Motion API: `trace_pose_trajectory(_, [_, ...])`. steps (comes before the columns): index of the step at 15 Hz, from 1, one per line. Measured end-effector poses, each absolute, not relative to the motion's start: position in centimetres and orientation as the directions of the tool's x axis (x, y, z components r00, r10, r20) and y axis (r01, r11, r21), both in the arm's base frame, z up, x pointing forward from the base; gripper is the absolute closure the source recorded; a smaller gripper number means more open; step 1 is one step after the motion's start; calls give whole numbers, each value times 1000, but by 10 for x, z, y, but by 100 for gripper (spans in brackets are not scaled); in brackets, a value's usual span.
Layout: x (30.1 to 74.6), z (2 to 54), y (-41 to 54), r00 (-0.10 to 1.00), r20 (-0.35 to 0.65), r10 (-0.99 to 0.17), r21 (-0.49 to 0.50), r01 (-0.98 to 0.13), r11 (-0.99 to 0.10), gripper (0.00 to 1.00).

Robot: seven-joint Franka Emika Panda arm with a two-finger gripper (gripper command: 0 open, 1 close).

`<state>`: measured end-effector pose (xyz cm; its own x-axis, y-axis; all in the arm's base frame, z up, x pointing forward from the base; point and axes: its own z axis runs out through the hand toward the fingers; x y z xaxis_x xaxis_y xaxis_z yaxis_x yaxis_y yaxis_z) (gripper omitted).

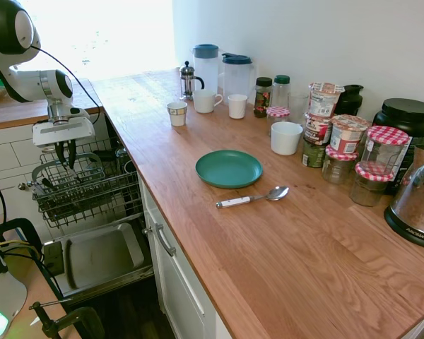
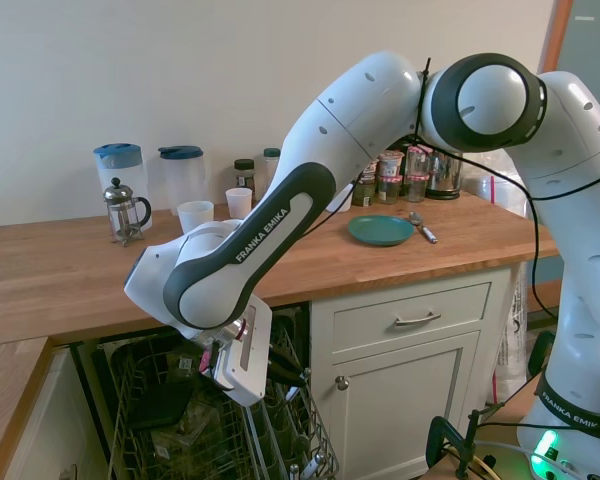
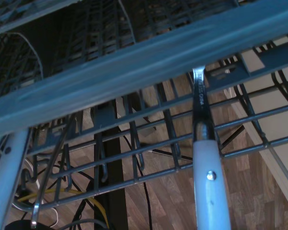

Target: Put the fork in the dishwasher

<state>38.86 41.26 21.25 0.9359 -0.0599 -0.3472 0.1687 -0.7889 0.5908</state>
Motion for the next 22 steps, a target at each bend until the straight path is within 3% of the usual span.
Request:
trace_pose_trajectory(9, [387,225,423,943,-331,-44,578,166,-799,0])
trace_pose_trajectory(22, [338,386,413,992,-120,-28,440,28,-898,0])
